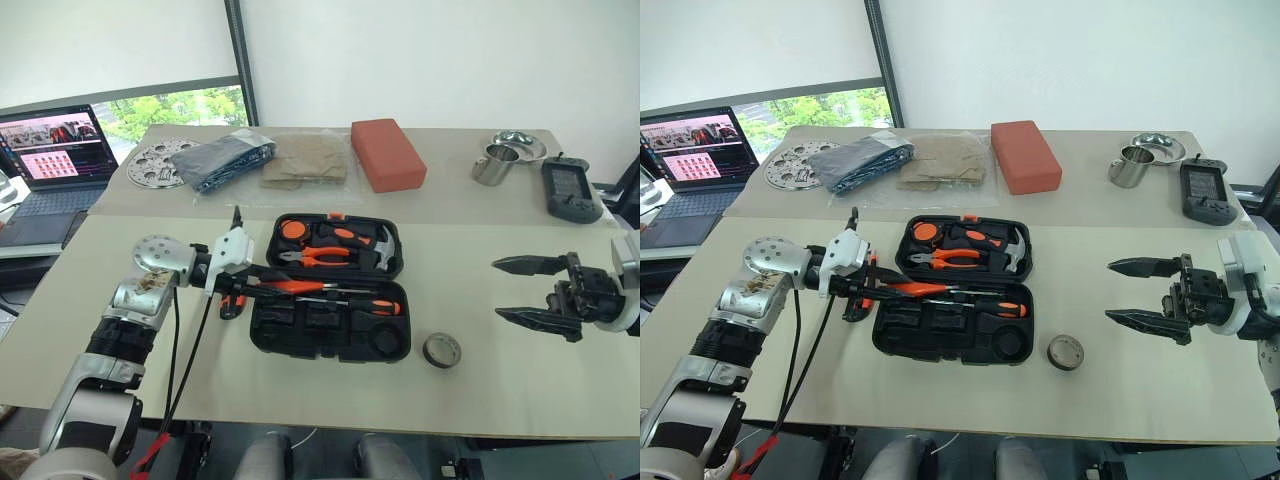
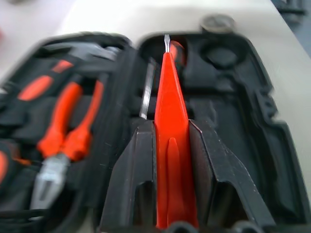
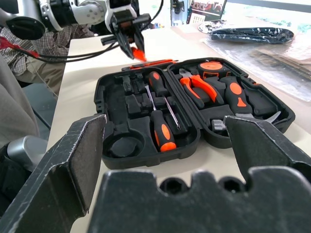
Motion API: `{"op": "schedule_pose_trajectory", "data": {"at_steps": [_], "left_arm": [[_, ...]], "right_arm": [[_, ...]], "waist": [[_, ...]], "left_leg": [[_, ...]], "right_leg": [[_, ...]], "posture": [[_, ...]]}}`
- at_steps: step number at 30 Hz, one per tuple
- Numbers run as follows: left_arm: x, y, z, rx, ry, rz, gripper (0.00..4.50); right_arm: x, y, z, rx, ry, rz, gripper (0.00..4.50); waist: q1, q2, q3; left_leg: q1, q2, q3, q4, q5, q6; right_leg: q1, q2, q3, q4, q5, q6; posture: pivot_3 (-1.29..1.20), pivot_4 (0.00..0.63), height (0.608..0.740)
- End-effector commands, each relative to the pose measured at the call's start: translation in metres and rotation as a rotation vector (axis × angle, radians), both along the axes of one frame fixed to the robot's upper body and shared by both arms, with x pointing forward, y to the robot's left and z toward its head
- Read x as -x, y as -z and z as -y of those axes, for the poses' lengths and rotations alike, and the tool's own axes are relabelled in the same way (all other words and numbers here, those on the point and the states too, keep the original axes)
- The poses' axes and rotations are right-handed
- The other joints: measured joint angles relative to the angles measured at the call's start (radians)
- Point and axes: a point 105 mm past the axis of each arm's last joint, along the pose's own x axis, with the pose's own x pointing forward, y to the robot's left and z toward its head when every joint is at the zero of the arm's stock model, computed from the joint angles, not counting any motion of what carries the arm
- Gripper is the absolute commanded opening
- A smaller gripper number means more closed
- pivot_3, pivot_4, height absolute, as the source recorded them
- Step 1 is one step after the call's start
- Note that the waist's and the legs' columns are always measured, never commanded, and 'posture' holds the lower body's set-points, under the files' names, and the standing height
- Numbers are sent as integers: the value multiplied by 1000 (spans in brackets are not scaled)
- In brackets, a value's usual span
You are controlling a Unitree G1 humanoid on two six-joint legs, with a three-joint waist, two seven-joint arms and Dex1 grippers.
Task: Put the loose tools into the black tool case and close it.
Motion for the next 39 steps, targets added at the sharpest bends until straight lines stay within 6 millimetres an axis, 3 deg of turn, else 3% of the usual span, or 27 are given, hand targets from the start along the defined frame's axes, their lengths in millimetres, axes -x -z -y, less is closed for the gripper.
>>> {"op": "schedule_pose_trajectory", "data": {"at_steps": [1, 11, 18, 39], "left_arm": [[-2, -2, 1, -64, 40, 60, 494], [-3, 33, 9, -185, 17, 56, 494], [-10, 40, 7, -218, -42, 57, 494], [3, 57, 9, -351, 16, 9, 494]], "right_arm": [[9, -13, -2, -6, -64, 72, 4500], [12, -10, -2, -2, -61, 61, 4500], [12, -10, -3, -5, -63, 62, 4500], [12, -11, 1, 9, -47, 67, 4500]], "waist": [[1, 0, 0], [0, 0, 0], [3, 0, 0], [1, 1, 0]], "left_leg": [[0, 0, 0, 0, 0, 0], [-2, 1, -3, 5, -1, 2], [-1, 1, -3, 7, -1, 2], [-1, 1, -3, 9, -1, 2]], "right_leg": [[0, 0, 0, 0, 0, 0], [0, 1, 0, 1, 0, 0], [1, 0, 0, 2, 0, 0], [2, 0, 1, 3, 0, 0]], "posture": [[0, 150, 740], [0, 150, 740], [0, 150, 740], [0, 150, 740]]}}
